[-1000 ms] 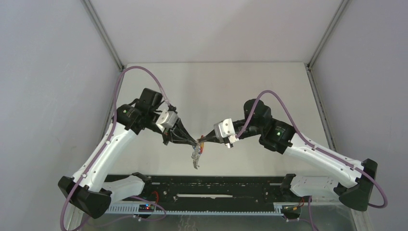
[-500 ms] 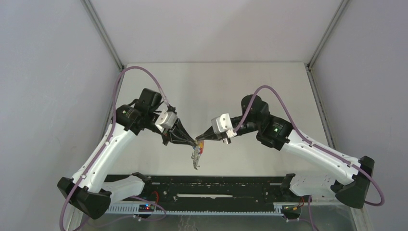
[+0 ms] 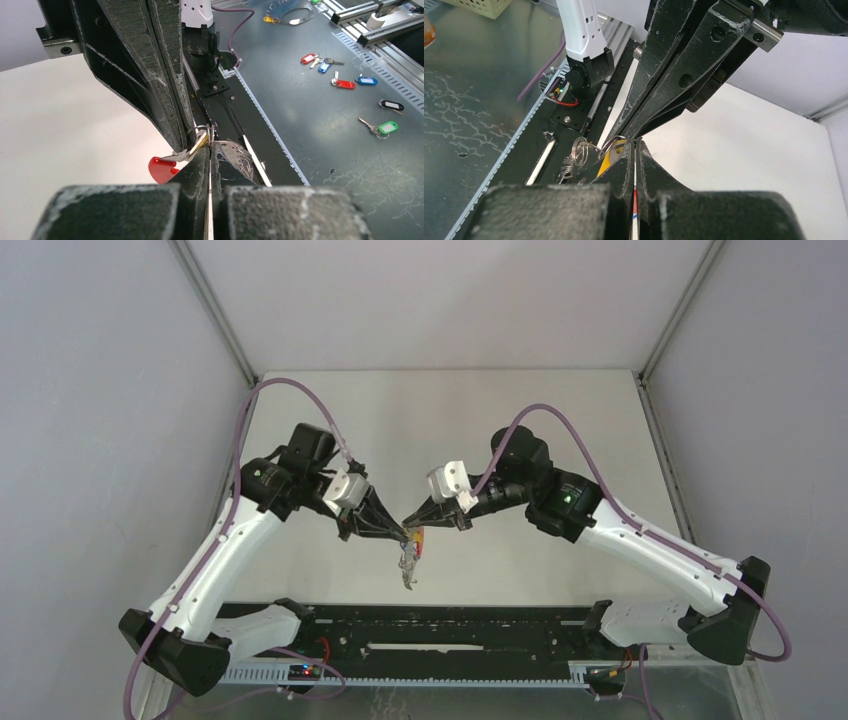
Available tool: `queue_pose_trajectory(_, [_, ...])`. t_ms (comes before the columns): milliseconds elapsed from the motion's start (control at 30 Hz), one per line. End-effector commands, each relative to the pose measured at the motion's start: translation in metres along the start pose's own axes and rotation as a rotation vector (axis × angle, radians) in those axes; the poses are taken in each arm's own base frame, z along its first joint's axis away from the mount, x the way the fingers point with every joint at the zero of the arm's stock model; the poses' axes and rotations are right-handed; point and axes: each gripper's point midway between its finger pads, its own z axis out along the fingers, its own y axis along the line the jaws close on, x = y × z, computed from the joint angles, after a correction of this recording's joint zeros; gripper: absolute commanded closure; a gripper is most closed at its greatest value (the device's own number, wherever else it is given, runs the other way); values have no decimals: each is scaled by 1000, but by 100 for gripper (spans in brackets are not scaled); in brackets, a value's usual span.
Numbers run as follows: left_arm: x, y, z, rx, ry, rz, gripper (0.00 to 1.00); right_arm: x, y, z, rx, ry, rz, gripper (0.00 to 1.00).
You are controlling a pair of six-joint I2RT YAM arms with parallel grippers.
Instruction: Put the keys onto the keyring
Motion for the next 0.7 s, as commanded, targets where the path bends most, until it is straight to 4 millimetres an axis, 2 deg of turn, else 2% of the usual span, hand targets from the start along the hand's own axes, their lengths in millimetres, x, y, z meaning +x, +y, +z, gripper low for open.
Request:
queue_pose_trajectory(0, [-26, -3, 2, 29, -57, 131, 100, -12, -16, 4, 59, 25, -1, 100])
queue_pose_trajectory(167, [-32, -3, 0, 23, -57, 152, 100, -1, -17, 19, 96, 162, 58, 100])
queue_pose_trajectory(400, [-38, 4, -4, -28, -27, 171, 100, 6, -21, 24, 168, 319, 161, 100])
queue_pose_trajectory(500, [-44, 18, -5, -94, -21, 155, 100, 1, -25, 23, 205, 325, 164, 100])
queue_pose_trajectory(600, [-62, 42, -8, -246, -96, 132, 100, -1, -32, 20, 244, 332, 165, 100])
queue_pose_trajectory(667, [-74, 44, -9, -283, -161, 181, 100, -4, -36, 18, 264, 327, 161, 100])
